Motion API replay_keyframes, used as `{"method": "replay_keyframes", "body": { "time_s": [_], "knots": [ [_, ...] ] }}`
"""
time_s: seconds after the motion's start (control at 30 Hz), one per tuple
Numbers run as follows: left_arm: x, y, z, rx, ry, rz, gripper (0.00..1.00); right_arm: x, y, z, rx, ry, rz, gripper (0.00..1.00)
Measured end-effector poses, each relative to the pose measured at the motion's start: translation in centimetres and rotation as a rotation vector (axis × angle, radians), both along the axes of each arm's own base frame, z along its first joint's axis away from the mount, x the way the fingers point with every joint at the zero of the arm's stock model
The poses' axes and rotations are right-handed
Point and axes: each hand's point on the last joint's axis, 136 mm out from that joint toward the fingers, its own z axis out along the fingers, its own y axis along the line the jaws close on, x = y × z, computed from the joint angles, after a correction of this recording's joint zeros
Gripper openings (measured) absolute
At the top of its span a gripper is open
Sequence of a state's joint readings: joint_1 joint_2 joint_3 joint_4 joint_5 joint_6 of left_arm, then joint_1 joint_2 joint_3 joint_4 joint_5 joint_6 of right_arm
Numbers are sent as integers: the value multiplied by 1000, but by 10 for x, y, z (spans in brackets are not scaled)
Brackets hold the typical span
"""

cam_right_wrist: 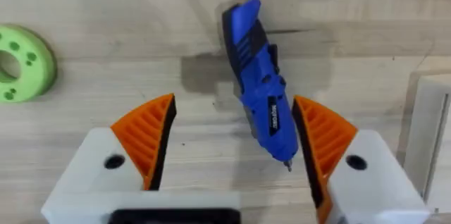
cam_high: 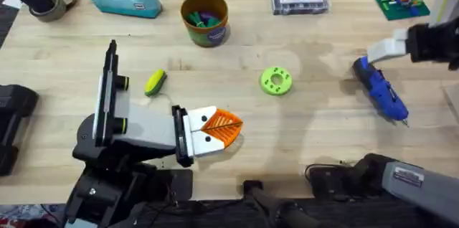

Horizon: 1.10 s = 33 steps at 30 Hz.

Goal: Pick up the gripper from the table and insert it into the empty holder that is missing its gripper. Then pick up a screw, insert it into the mounting hole, and use the screwdriver to tighten it. Finally, clean up the table by picking up the vegetable and placing it into the bucket.

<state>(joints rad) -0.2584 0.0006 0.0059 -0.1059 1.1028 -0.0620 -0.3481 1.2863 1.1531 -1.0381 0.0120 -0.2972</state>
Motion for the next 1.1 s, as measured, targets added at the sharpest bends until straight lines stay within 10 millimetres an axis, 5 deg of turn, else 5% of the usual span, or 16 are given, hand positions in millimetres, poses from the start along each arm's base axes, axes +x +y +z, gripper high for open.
{"method": "replay_keyframes", "body": {
  "time_s": [0.3,0.6,1.1],
  "knots": [
    [0,0,0,0,1,0,18,-23,-16,-52,-122,35,-37,980],
    [0,0,0,0,0,2,18,-7,-27,-57,-175,9,-8,980],
    [4,1,0,1,-4,22,18,-1,-21,-122,-66,186,28,980]
  ]
}}
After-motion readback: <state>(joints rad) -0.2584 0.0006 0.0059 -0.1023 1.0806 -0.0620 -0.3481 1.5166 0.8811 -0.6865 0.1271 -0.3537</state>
